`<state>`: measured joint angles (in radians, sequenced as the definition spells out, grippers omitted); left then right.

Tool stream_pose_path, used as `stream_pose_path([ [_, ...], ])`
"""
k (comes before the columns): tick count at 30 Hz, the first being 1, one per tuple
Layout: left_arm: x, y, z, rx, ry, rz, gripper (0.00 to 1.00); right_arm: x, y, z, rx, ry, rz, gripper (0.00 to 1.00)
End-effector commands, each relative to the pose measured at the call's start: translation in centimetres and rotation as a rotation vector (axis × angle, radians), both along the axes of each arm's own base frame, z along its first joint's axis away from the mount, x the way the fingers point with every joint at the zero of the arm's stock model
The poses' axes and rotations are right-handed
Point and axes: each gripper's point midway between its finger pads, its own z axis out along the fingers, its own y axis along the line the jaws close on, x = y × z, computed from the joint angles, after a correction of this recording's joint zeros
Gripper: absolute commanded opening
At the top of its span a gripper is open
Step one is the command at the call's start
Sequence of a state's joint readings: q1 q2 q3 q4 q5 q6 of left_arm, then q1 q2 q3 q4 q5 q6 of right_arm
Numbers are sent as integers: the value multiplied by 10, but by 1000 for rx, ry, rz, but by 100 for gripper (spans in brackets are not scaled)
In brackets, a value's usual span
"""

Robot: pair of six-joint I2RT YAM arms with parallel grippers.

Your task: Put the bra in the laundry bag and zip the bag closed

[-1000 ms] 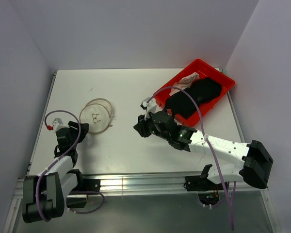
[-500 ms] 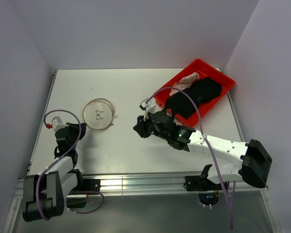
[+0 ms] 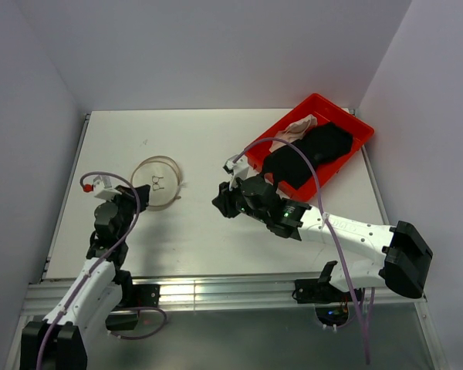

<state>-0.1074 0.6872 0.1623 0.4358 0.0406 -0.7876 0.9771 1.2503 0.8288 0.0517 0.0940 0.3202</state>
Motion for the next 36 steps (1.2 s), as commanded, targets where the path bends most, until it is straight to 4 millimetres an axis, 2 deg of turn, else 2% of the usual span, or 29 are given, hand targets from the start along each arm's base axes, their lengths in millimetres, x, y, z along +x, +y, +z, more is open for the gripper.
stream_pose_path([
  [1,7,33,-23,51,110,190,7,9,2,11,38,-24,-38,30],
  [2,10,36,-32,58,143,205,14,10,2,11,38,-25,-41,30],
  [3,13,39,-32,57,147,216,28,9,1,11,37,-26,-43,31],
  [4,17,42,-30,50,152,226,33,10,0,10,34,-27,-49,30],
  [5,19,53,-41,44,189,261,38,10,0,8,30,-28,-49,30],
  [7,22,60,-44,-12,187,255,41,11,-1,7,23,-27,-53,31],
  [8,23,73,-48,-31,188,287,43,12,-2,6,20,-28,-60,30],
  [9,23,76,-48,-40,179,286,46,12,-2,6,18,-28,-58,30],
  [11,26,79,-47,-43,163,286,47,12,-3,5,15,-28,-57,30],
  [14,30,73,-45,-35,136,239,49,12,-1,3,11,-24,-50,30],
  [18,37,67,-51,-15,149,192,47,11,0,1,4,-17,-44,31],
  [25,46,70,-56,-10,159,189,43,13,0,0,-2,-19,-47,31],
  [27,47,69,-54,-13,150,184,32,12,0,-1,-5,-15,-46,31],
  [32,43,69,-52,-10,139,190,13,12,4,-2,-4,-6,-34,31],
  [34,41,69,-52,-10,138,191,11,12,4,-2,-3,-6,-33,31],
  [36,40,69,-52,-13,135,190,3,11,3,-1,1,-6,-32,31],
])
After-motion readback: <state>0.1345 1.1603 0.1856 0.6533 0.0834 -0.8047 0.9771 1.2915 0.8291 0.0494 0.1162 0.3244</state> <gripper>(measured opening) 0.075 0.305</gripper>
